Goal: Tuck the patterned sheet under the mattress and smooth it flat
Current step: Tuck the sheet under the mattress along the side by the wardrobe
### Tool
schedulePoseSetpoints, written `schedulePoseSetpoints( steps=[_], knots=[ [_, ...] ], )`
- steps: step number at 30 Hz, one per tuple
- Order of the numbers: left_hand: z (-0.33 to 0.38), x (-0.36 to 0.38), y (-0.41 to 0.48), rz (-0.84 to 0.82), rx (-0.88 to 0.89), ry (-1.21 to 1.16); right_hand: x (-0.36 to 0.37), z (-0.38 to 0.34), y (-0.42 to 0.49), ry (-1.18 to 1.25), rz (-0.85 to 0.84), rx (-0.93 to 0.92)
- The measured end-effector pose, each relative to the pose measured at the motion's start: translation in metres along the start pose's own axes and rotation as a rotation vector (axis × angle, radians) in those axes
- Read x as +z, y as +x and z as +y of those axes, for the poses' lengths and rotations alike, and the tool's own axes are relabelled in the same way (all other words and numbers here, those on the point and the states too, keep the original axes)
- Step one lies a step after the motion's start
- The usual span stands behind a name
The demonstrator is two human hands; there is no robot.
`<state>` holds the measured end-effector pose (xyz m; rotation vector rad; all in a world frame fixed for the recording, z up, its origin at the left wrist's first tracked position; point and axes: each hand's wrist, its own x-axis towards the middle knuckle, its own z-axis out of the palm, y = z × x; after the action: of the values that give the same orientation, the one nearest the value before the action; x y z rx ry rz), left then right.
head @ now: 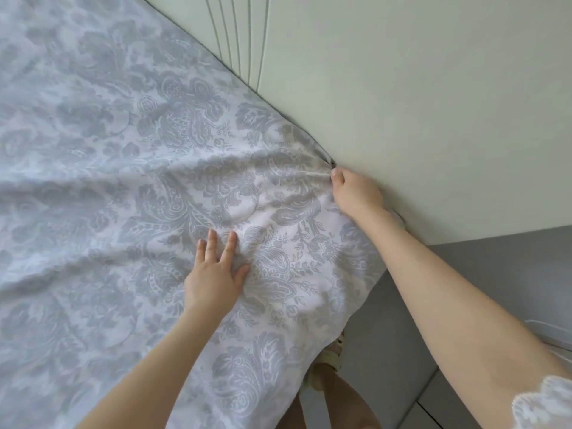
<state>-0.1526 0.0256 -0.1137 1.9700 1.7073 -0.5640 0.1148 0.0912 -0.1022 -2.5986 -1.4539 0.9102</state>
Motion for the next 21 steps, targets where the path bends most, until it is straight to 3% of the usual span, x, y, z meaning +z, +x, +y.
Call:
schedulePoseSetpoints(
  steps=[3,6,7,10,11,14,16,18,21],
  knots=[
    [0.0,-0.001,0.0,0.001,0.0,0.024,-0.007,0.019,-0.032,-0.064,0.259,-0.05],
    [-0.001,0.0,-0.003,0.014,0.005,0.018,0.0,0.053,-0.054,-0.068,-0.008,-0.053],
    [-0.003,0.0,-0.003,0.017,0.006,0.003,-0.001,0.061,-0.059,-0.037,0.007,-0.049],
    [-0.008,0.005,-0.01,0.048,0.003,-0.094,0.001,0.069,-0.09,0.07,0.342,-0.035],
    [-0.011,0.01,-0.017,0.066,0.004,-0.124,0.006,0.07,-0.103,0.052,0.319,-0.071],
    [-0.019,0.035,-0.054,0.044,-0.005,-0.124,0.03,0.076,-0.132,-0.206,-0.131,-0.132],
    [-0.027,0.061,-0.089,-0.014,-0.041,-0.096,0.031,0.069,-0.14,-0.197,-0.038,-0.09],
    [-0.037,0.087,-0.13,-0.038,-0.113,-0.108,0.027,0.049,-0.16,-0.162,0.143,-0.186],
    [-0.056,0.127,-0.198,-0.002,-0.351,-0.304,0.04,0.03,-0.205,-0.214,0.03,-0.433]
  ],
)
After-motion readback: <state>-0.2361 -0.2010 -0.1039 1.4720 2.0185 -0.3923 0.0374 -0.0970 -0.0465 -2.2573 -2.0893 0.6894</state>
